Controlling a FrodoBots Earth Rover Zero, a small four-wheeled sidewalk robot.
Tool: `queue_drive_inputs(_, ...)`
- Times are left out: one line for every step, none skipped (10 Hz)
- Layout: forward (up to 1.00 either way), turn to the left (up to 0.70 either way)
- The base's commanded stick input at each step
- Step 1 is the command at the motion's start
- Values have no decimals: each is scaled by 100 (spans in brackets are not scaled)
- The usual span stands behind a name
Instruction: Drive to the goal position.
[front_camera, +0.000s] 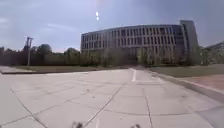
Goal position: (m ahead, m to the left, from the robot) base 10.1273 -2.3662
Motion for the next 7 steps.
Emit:
queue_drive_inputs(70,0)
queue_drive_inputs(70,0)
queue_drive_inputs(70,0)
queue_drive_inputs(70,0)
queue_drive_inputs(70,0)
queue_drive_inputs(70,0)
queue_drive_inputs(70,0)
